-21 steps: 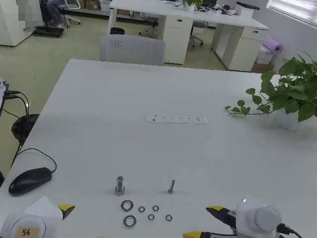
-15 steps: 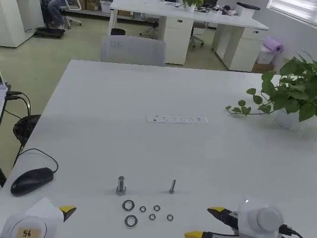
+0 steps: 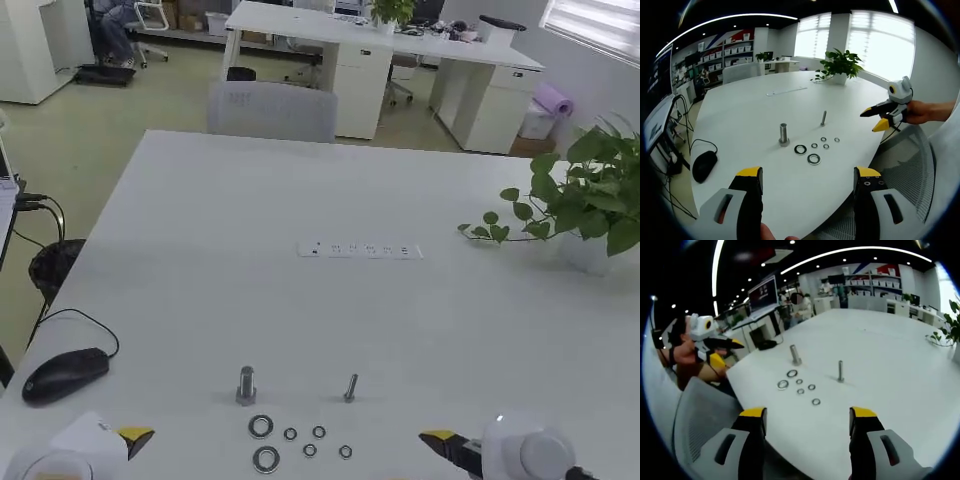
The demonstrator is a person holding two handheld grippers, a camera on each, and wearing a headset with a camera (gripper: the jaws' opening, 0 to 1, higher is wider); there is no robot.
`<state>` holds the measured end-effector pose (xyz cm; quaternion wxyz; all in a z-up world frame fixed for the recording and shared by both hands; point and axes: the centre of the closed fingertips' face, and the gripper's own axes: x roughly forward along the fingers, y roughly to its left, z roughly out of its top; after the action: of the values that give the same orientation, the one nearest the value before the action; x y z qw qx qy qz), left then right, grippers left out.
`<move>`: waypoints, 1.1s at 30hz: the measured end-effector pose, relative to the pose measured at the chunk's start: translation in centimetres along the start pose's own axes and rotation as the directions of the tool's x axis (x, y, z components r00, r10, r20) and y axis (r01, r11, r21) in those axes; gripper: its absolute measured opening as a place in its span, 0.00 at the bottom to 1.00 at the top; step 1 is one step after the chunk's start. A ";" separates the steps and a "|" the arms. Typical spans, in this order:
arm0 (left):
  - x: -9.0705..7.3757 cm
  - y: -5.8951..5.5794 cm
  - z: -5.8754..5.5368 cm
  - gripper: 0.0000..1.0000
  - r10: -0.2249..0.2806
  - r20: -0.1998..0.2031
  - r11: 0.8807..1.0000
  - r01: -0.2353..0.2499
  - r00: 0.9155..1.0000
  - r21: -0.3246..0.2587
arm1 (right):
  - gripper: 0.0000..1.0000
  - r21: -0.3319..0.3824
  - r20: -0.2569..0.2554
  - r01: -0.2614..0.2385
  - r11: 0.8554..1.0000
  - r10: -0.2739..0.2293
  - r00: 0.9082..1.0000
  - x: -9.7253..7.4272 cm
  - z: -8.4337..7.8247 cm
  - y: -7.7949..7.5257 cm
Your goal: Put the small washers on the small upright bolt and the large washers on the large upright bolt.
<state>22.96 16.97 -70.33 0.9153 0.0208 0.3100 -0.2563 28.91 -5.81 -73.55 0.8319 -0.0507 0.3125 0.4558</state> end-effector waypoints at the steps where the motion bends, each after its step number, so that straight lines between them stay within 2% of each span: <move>1: 0.0 -0.1 0.0 0.74 -0.001 0.000 1.000 0.001 1.000 0.000 | 0.69 -0.001 -0.001 0.000 1.000 0.000 1.000 0.0 0.0 0.0; 33: 0.1 0.0 -0.1 0.74 0.001 -0.001 1.000 -0.001 1.000 -0.007 | 0.69 -0.002 -0.016 -0.005 1.000 0.005 1.000 0.0 -0.3 -0.2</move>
<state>23.00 16.98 -70.42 0.9153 0.0178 0.3113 -0.2548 28.97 -6.01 -73.83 0.8281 -0.0544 0.3186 0.4580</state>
